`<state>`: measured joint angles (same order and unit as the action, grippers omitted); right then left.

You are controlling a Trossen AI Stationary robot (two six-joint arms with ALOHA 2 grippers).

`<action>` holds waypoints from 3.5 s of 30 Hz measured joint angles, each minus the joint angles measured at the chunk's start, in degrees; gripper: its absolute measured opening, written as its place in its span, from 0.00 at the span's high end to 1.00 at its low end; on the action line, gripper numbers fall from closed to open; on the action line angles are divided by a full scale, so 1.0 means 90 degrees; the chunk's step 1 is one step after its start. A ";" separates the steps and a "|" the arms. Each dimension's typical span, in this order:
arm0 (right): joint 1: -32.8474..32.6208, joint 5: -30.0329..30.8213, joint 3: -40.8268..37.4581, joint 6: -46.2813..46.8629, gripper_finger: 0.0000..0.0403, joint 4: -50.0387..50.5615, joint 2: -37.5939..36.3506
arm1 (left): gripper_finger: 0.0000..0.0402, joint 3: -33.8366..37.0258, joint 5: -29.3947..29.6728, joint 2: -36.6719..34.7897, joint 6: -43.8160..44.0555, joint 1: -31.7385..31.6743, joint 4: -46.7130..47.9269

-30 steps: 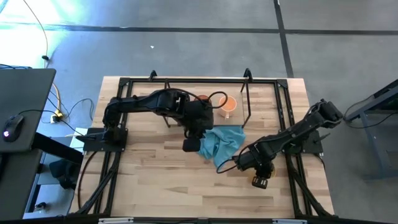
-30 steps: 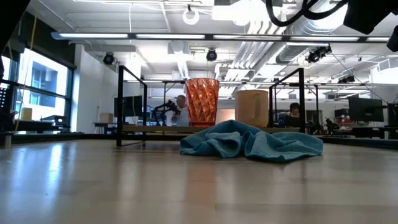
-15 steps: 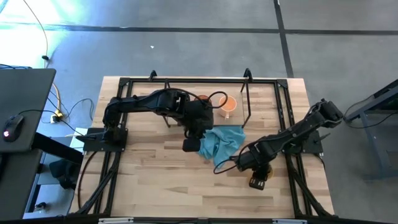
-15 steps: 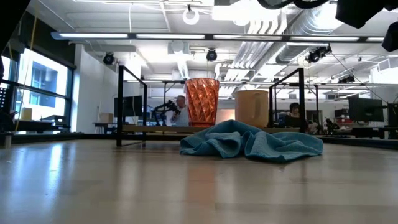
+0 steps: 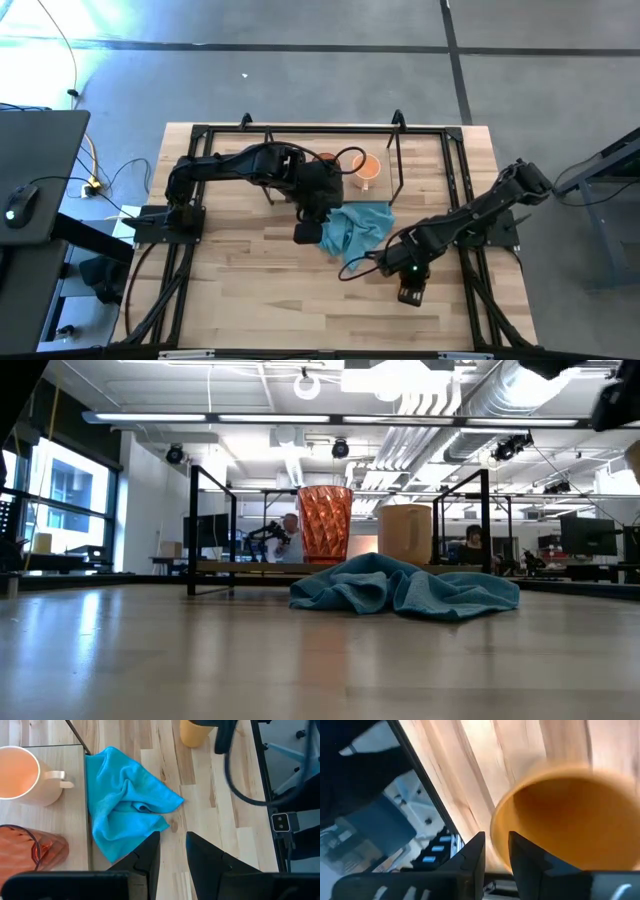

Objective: Stack small to large cups/mugs on shelf
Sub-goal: Put the yellow cup on the shelf

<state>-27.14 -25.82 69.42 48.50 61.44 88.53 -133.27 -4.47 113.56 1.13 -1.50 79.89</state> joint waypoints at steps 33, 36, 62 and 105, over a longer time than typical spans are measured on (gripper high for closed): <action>-0.0542 0.4352 0.2265 -0.1625 0.58 0.0027 -0.1099 | 0.79 0.0000 -0.0451 0.0002 -0.0417 -0.0244 -0.0105; -0.0731 0.5054 0.2313 -0.1793 0.58 0.0033 -0.1434 | 0.79 0.0000 -0.0649 0.0000 -0.0395 -0.0255 -0.0581; -0.1491 0.7261 0.2317 -0.4795 0.58 -0.1109 -0.3529 | 0.79 0.2192 -0.0667 0.0515 0.2404 0.0250 -0.5596; -0.1486 0.7526 0.2317 -0.6109 0.58 -0.1448 -0.4148 | 0.79 0.3342 -0.0663 0.1455 0.5154 0.0627 -0.8903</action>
<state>-40.51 41.91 90.28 -6.48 48.40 51.20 -103.20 -10.44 126.65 47.52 4.14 -0.23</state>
